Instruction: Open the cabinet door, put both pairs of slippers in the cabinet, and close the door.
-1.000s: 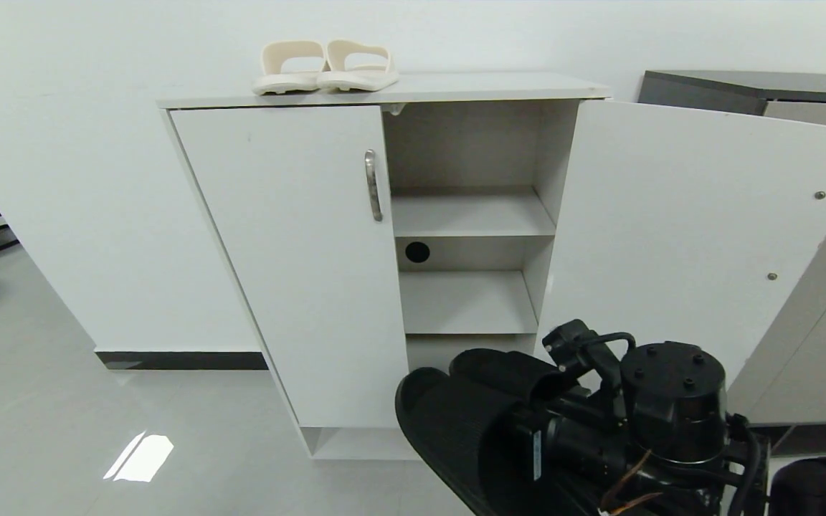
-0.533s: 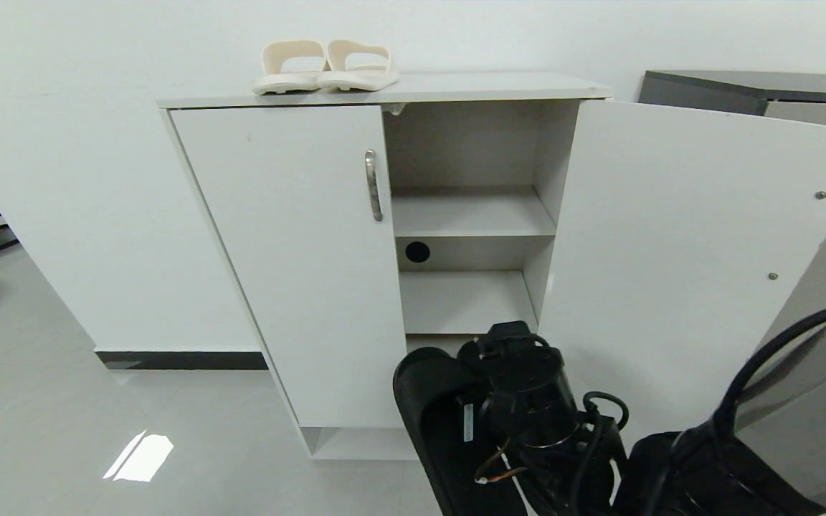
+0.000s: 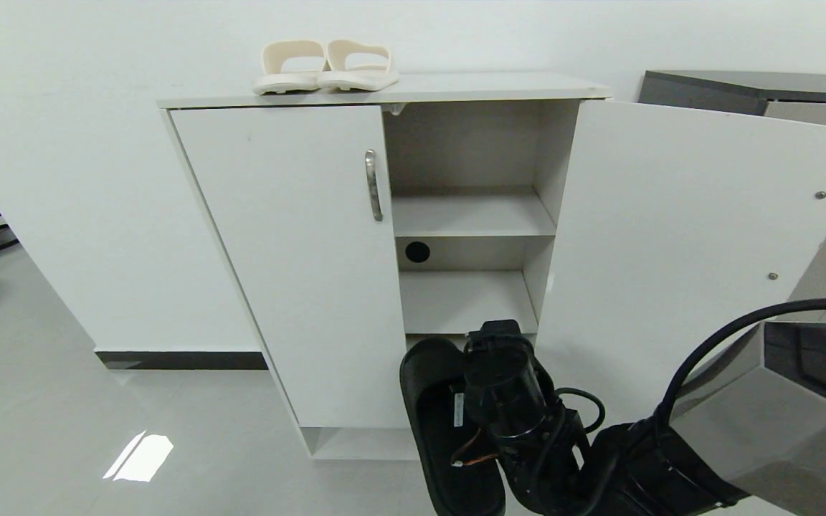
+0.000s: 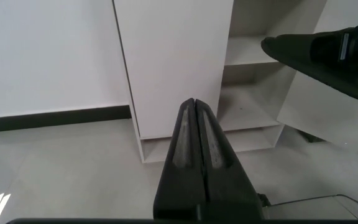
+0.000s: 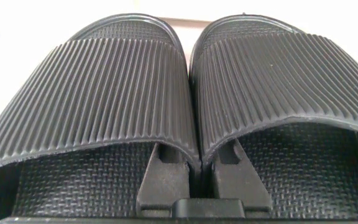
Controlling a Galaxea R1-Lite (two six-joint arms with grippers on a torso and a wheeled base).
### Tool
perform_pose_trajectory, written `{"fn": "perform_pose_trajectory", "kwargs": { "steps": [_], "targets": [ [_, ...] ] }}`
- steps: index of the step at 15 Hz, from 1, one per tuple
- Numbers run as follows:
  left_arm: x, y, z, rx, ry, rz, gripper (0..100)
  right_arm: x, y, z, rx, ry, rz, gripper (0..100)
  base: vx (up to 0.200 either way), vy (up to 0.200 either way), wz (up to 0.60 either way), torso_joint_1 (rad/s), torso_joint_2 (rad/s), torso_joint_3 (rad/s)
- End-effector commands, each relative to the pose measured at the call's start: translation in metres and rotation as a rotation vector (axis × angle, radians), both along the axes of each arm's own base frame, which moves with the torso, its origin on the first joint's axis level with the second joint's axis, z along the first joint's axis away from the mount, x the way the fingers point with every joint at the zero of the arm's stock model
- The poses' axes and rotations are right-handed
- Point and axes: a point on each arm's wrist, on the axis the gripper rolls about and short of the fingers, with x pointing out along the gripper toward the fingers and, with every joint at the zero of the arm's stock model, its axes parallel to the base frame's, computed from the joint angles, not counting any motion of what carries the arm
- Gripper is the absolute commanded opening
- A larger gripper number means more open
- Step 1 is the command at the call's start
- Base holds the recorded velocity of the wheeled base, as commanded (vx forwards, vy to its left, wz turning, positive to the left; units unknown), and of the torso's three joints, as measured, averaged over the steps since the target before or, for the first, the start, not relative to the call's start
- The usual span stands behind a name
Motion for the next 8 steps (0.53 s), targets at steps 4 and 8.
{"fn": "perform_pose_trajectory", "kwargs": {
  "steps": [4, 8],
  "targets": [
    [0.000, 0.000, 0.000, 0.003, 0.001, 0.000, 0, 0.007, 0.006, -0.003, 0.014, -0.018, -0.016, 0, 0.000, 0.000, 0.00, 0.001, 0.00, -0.071],
    [0.000, 0.000, 0.000, 0.007, 0.000, 0.000, 0, 0.029, 0.022, -0.001, 0.006, -0.076, -0.073, 0, 0.000, 0.000, 0.00, 0.004, 0.00, -0.189]
  ]
}}
